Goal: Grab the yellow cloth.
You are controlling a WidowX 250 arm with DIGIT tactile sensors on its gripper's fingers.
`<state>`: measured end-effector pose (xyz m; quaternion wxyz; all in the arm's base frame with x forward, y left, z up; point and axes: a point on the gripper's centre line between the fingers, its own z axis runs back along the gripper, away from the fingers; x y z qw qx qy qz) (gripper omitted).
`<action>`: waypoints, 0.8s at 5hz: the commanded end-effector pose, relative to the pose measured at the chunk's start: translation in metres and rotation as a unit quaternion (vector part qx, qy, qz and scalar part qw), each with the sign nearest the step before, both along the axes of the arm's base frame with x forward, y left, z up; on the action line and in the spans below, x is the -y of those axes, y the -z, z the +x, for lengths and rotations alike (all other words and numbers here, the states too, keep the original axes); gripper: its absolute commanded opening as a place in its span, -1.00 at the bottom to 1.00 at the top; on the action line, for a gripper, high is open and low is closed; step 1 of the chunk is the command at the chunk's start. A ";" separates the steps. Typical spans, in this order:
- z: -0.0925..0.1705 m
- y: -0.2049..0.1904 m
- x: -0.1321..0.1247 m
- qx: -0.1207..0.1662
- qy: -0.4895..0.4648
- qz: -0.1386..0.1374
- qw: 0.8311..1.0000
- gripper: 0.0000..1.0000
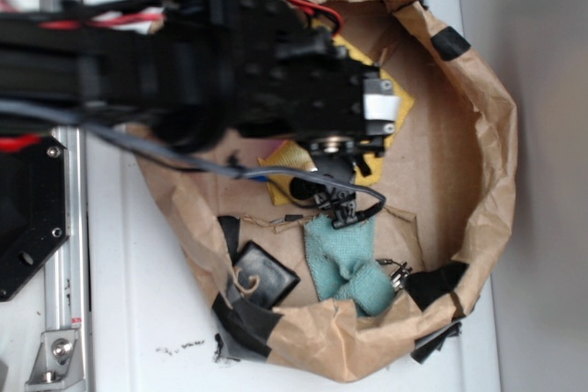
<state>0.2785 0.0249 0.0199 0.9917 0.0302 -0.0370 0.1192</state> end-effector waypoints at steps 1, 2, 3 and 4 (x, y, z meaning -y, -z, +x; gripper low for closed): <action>0.010 -0.012 -0.009 0.026 0.004 0.020 0.999 -1.00; 0.013 -0.028 -0.015 0.039 0.026 0.017 0.999 -1.00; 0.015 -0.061 -0.019 0.073 0.063 0.030 0.995 -1.00; 0.010 -0.112 -0.018 0.121 0.131 0.028 0.984 -1.00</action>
